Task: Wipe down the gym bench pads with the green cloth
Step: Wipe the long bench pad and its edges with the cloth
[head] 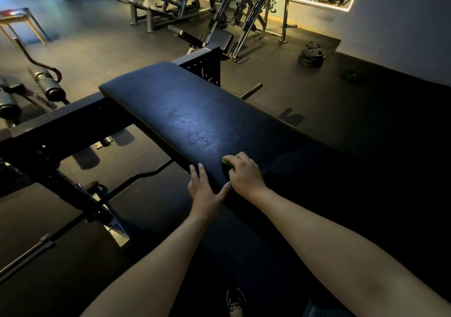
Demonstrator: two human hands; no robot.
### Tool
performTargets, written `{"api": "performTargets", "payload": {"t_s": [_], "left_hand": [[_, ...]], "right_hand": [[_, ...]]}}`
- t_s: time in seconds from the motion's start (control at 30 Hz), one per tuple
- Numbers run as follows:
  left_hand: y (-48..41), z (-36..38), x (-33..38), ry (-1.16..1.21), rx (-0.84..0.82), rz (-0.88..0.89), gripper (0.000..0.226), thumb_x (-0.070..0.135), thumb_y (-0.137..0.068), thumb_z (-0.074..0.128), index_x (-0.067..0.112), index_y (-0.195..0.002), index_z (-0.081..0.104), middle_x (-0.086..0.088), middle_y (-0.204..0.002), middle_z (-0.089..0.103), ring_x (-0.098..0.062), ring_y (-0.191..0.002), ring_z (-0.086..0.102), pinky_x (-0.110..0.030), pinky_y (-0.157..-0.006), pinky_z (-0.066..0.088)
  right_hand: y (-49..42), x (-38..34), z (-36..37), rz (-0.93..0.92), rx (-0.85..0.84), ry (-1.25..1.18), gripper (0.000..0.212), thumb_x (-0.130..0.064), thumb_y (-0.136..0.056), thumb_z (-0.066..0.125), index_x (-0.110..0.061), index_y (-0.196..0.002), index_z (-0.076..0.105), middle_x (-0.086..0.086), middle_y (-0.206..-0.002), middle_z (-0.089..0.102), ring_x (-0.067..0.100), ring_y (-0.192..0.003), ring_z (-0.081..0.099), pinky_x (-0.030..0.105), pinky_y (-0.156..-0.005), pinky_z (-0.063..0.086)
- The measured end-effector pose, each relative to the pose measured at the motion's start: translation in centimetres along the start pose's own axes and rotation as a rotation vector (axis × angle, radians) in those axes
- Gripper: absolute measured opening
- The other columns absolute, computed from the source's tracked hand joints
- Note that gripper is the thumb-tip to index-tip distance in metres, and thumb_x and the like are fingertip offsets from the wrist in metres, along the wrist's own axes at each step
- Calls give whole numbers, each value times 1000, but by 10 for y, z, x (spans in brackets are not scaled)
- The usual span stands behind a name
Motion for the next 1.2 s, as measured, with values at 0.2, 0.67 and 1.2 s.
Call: {"api": "performTargets", "payload": {"t_s": [0.2, 0.67, 1.2], "left_hand": [[-1, -3, -5, 14, -63, 21, 106, 45, -86, 73, 17, -161, 2, -9, -167, -14, -31, -152, -2, -36, -121, 3], [-2, -8, -6, -39, -165, 41, 117, 47, -83, 77, 16, -159, -6, -12, -165, -19, -34, -153, -2, -37, -122, 5], [-3, -16, -19, 97, -8, 79, 101, 40, -74, 85, 24, -154, 25, 3, -165, 6, -13, -150, 14, -23, -114, 14]], "right_hand": [[15, -8, -11, -156, -37, -55, 50, -1, -81, 54, -24, -124, 68, 12, -109, 62, 30, -102, 59, 33, -95, 44], [16, 1, -5, -4, 20, 54, 43, -5, -87, 51, -21, -124, 65, 12, -116, 56, 36, -105, 56, 35, -93, 40], [-78, 19, -26, 187, 145, 5, 50, -3, -94, 43, -27, -137, 56, 15, -132, 50, 35, -117, 47, 37, -101, 38]]}}
Point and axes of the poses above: each hand's wrist, its own y-axis away from the middle knuckle, its own z-axis out of the palm, x = y × z, the point moved 5 cm from there along -y, towards the middle knuckle
